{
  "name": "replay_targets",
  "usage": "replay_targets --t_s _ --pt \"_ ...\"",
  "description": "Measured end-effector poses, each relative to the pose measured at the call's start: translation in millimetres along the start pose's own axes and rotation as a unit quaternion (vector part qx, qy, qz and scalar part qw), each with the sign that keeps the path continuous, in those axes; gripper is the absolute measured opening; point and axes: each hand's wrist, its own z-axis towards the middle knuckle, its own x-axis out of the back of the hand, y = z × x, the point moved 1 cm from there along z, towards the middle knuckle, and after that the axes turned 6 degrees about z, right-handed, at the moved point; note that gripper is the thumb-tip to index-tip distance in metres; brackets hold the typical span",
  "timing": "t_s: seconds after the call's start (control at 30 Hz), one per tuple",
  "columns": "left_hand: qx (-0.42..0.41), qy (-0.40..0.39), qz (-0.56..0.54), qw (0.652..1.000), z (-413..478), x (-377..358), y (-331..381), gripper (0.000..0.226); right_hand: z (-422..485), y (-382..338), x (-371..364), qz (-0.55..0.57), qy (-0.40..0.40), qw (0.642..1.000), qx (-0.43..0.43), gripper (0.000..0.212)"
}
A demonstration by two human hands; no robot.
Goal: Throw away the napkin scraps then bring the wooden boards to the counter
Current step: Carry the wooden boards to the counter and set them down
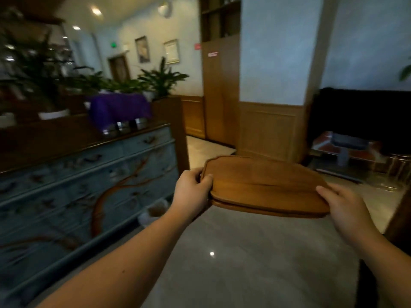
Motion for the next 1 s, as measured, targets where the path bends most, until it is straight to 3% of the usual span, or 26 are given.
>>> replay_targets --t_s 0.1,0.3,0.63,0.77,1.0 --pt "0.034 0.039 0.027 0.998 10 53 -33 0.021 17 -19 -73 0.027 -0.036 0.999 0.019 0.012" --pt "0.104 0.135 0.052 0.984 32 131 -96 0.022 50 -35 -206 0.045 -0.177 0.983 0.022 0.024" --pt "0.185 0.25 0.064 0.948 132 207 -186 0.024 153 -29 -431 0.095 -0.304 0.948 0.027 0.029" --pt "0.189 0.288 0.085 0.935 171 230 -211 0.038 187 -39 -508 0.109 -0.334 0.935 0.036 0.03" --pt "0.22 0.366 0.094 0.899 209 293 -278 0.039 218 -77 -652 0.124 -0.401 0.897 0.138 0.052"
